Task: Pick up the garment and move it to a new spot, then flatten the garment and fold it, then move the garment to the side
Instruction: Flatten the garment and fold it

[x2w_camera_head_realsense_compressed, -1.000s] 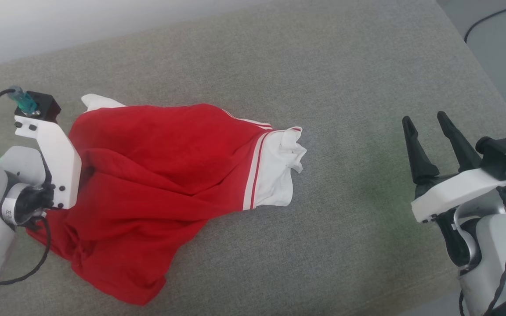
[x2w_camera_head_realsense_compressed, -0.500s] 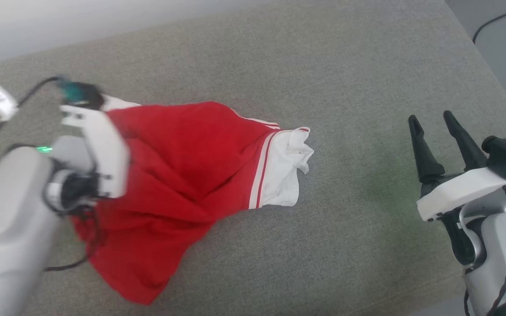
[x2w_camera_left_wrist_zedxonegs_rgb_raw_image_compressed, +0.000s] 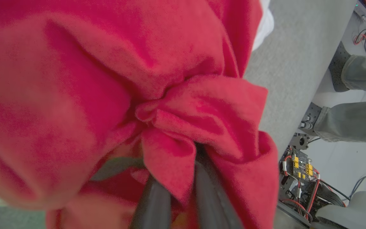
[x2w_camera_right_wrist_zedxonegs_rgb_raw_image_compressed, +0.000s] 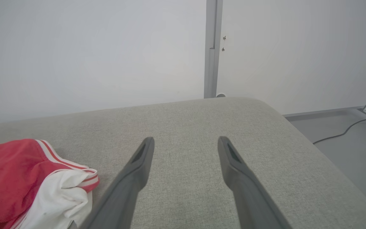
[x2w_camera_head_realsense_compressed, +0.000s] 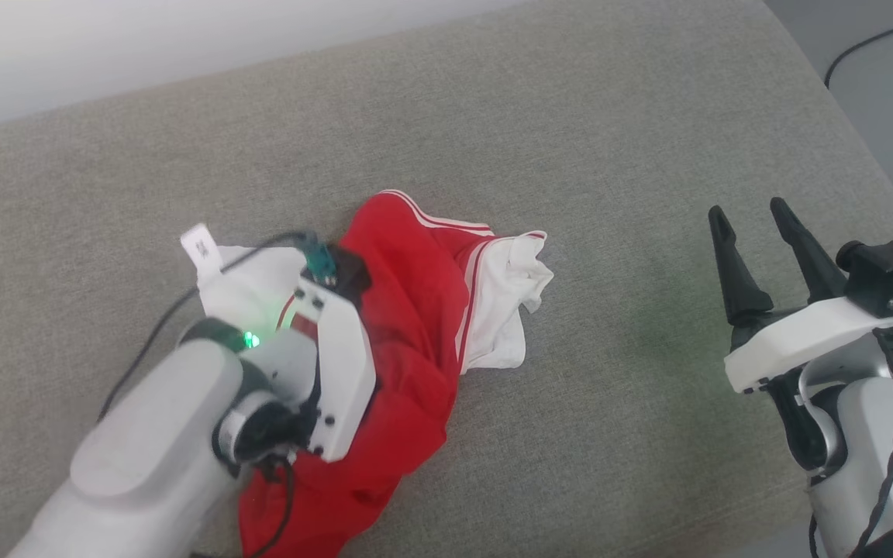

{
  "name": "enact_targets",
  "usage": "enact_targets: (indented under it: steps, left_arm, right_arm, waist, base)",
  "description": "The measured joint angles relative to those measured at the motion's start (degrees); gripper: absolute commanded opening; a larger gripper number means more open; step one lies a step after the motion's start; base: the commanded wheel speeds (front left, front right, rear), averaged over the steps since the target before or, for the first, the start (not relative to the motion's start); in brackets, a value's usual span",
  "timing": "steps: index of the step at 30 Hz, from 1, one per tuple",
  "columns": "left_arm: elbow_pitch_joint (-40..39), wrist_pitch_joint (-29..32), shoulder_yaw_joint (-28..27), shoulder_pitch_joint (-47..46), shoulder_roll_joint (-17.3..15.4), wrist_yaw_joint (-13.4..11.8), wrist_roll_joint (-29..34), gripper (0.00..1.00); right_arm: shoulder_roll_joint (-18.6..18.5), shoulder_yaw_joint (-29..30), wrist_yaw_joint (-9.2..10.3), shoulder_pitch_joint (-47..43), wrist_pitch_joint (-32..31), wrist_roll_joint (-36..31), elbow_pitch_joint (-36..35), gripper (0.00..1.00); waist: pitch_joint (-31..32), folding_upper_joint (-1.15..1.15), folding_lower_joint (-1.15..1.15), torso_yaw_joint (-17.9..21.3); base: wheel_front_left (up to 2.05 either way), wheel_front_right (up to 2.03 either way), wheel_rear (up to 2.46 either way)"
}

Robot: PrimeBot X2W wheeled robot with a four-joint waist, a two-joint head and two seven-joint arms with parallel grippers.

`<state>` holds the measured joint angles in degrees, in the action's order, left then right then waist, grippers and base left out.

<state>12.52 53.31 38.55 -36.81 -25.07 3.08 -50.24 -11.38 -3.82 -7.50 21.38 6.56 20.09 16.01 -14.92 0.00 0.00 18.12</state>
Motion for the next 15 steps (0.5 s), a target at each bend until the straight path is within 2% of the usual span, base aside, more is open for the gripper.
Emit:
enact_targets:
  steps: [1, 2, 3, 4, 10, 15]
  left_arm:
    - [0.4, -0.3, 0.4, 0.7, -0.1, 0.1, 0.3, 0.16]
    - [0.6, -0.7, 0.9, 1.2, -0.3, 0.4, 0.9, 0.44]
    - [0.8, -1.2, 1.5, 1.4, -0.7, 0.9, 1.6, 0.82]
    - [1.1, -1.8, 1.7, 1.4, -1.1, 1.2, 2.0, 1.0]
    - [2.2, -2.6, 1.4, 1.2, -2.0, 1.6, 2.1, 1.0]
    - [-0.1, -1.4, 0.5, 0.3, -3.5, 1.5, 1.3, 1.0]
  right_arm:
    - [0.0, -0.1, 0.0, 0.0, 0.0, 0.0, 0.1, 1.0]
    - [0.1, -0.3, -0.01, 0.0, 0.0, 0.0, 0.3, 1.0]
    - [0.1, -0.4, -0.01, 0.0, 0.0, 0.1, 0.5, 1.0]
    - [0.1, -0.5, 0.0, 0.0, 0.0, 0.1, 0.6, 1.0]
    - [-0.6, -0.5, -0.01, 0.0, 0.1, 0.3, 1.0, 1.0]
    - [-1.2, 0.2, 0.0, -1.2, 0.1, 0.3, 1.0, 1.0]
  waist:
    - [0.0, 0.0, 0.0, 0.1]
    - [0.0, 0.0, 0.0, 0.2]
    - [0.1, 0.0, 0.0, 0.2]
    - [0.2, 0.0, 0.0, 0.2]
    - [1.5, 0.0, 0.0, -0.6]
    - [3.0, 0.0, 0.0, -1.9]
  base:
    - [0.0, 0.0, 0.0]
    - [0.0, 0.0, 0.0]
    - [0.0, 0.0, 0.0]
    - [0.0, 0.0, 0.0]
    - [0.0, 0.0, 0.0]
    - [0.0, 0.0, 0.0]
